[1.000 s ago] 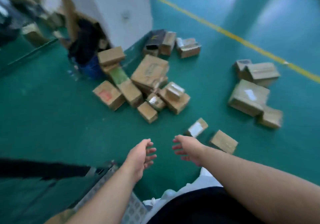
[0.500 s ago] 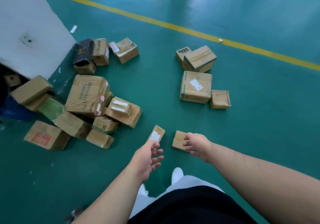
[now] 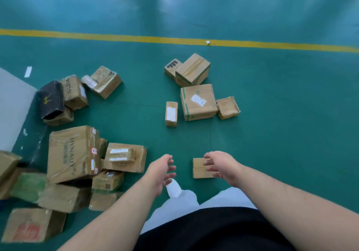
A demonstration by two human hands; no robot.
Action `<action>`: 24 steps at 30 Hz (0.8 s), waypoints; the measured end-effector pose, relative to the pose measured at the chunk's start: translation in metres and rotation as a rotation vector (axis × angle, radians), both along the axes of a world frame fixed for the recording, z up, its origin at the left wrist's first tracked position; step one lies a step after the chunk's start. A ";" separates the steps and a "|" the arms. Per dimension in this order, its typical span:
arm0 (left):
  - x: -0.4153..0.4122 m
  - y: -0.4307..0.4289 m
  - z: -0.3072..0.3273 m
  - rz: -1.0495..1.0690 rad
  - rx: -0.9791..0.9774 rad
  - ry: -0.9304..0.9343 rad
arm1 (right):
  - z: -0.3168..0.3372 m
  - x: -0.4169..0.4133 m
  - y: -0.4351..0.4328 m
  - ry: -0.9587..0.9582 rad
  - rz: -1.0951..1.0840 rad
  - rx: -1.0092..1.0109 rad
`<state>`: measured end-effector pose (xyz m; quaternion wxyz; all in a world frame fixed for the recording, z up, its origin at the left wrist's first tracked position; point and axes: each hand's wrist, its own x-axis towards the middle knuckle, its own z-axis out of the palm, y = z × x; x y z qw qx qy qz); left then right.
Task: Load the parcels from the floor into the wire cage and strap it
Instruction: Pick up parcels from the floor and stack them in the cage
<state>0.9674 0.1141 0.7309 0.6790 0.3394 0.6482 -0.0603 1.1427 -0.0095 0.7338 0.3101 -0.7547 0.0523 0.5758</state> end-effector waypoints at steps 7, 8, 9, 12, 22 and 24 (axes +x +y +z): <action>0.062 0.042 0.011 -0.123 0.004 -0.043 | 0.006 0.042 0.004 -0.011 -0.218 0.032; 0.073 0.042 0.007 -0.141 -0.008 -0.028 | 0.005 0.049 0.000 -0.013 -0.239 0.020; 0.082 0.041 0.004 -0.151 -0.016 -0.016 | 0.005 0.055 -0.002 -0.020 -0.253 0.012; 0.110 0.038 0.000 -0.178 -0.038 -0.002 | 0.001 0.076 -0.012 -0.014 -0.299 -0.010; 0.201 0.088 -0.017 -0.096 -0.054 0.060 | -0.040 0.201 0.040 0.062 -0.238 -0.080; 0.227 0.107 -0.026 -0.043 -0.042 0.125 | -0.048 0.238 0.061 0.090 -0.153 -0.111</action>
